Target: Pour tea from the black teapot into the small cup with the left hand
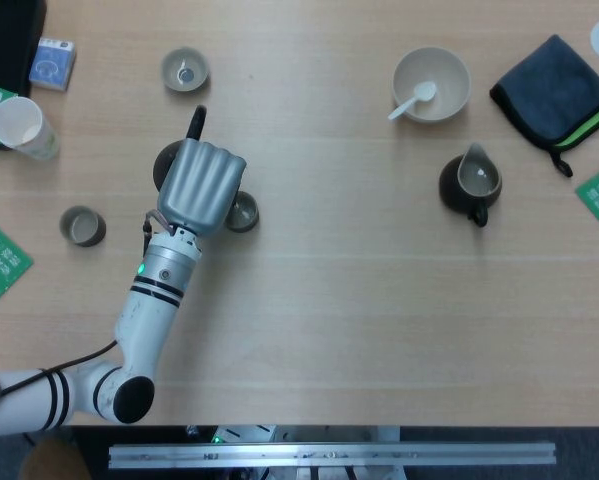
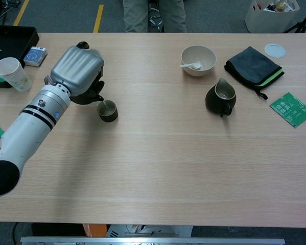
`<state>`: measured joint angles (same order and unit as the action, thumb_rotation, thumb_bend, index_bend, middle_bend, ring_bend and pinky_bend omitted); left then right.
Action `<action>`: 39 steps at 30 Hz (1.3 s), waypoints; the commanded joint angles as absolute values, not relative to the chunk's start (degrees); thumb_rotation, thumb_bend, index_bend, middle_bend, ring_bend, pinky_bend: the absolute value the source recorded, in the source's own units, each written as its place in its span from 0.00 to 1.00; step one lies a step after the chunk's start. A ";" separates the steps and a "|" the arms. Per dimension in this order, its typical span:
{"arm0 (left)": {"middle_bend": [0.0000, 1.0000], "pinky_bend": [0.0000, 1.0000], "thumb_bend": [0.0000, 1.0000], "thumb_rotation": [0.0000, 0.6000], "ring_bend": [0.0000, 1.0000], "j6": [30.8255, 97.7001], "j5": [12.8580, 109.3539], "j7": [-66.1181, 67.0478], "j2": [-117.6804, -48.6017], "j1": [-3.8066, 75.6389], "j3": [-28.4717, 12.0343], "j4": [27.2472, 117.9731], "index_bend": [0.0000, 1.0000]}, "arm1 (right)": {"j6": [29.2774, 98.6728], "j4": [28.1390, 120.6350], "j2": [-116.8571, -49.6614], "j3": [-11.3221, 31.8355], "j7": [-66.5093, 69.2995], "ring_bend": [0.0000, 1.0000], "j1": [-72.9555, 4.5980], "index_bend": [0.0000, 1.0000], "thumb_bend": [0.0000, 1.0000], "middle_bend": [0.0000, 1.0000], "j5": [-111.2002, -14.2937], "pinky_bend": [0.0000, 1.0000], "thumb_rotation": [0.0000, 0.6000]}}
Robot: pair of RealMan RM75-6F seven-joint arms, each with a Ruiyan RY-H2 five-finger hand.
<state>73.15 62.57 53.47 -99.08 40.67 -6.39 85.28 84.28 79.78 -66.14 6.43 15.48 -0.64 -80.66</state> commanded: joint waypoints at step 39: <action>1.00 0.17 0.46 1.00 0.99 74.02 68.02 54.11 -100.18 38.89 -7.03 82.26 0.90 | 84.79 80.06 -66.04 6.43 15.59 0.13 -0.35 0.18 0.01 0.20 -80.84 0.14 1.00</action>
